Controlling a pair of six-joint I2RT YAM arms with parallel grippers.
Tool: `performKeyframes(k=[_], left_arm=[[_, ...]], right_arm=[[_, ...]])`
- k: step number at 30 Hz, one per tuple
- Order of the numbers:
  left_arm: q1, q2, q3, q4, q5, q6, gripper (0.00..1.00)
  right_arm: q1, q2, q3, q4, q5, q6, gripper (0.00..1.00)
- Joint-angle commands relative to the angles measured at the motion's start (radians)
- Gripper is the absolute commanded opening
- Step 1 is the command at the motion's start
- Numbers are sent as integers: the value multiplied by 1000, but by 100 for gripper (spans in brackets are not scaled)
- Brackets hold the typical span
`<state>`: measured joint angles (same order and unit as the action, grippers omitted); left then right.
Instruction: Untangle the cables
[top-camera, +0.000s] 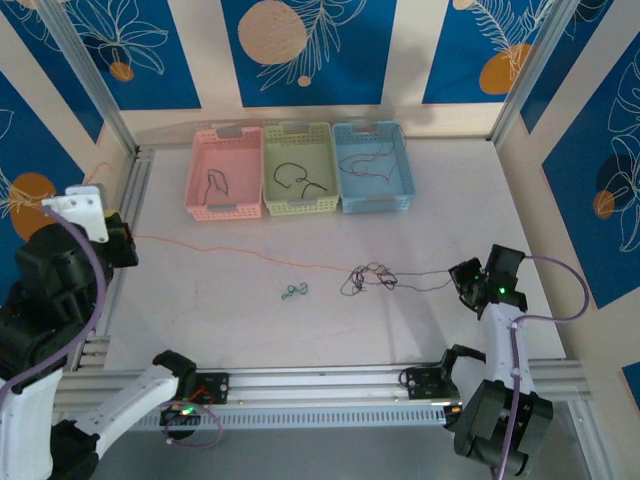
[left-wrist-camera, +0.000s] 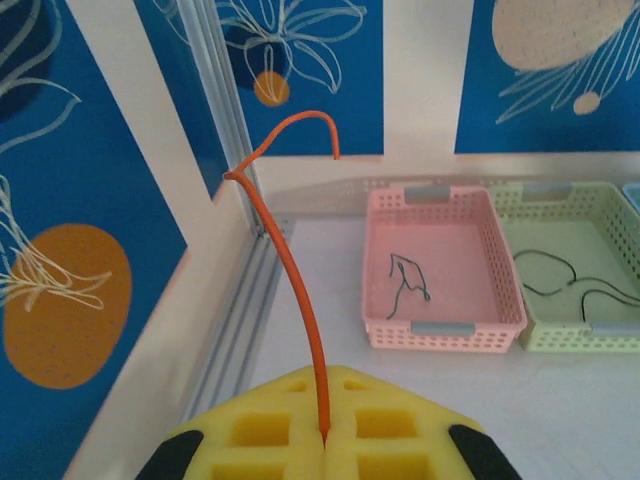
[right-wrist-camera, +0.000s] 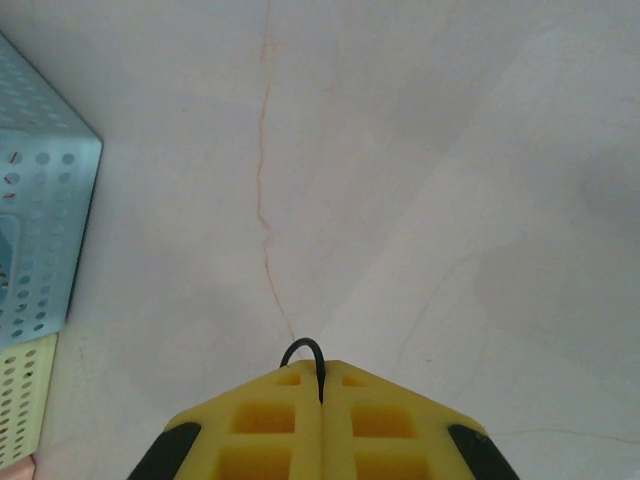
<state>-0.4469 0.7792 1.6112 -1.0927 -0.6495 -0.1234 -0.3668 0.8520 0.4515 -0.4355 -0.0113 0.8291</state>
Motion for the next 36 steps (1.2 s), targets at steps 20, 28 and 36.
performKeyframes(k=[20,28,36], left_arm=[[8,113,383,-26,-181,188,0],[9,319,573,-44,207,61,0],[8,382,323,86,738,-87,0]], right_arm=[[-12,-60,-30,-90,238,76,0],[-12,-69,-33,-78,217,66,0],[12,-58,20,-67,-28,-44,13]])
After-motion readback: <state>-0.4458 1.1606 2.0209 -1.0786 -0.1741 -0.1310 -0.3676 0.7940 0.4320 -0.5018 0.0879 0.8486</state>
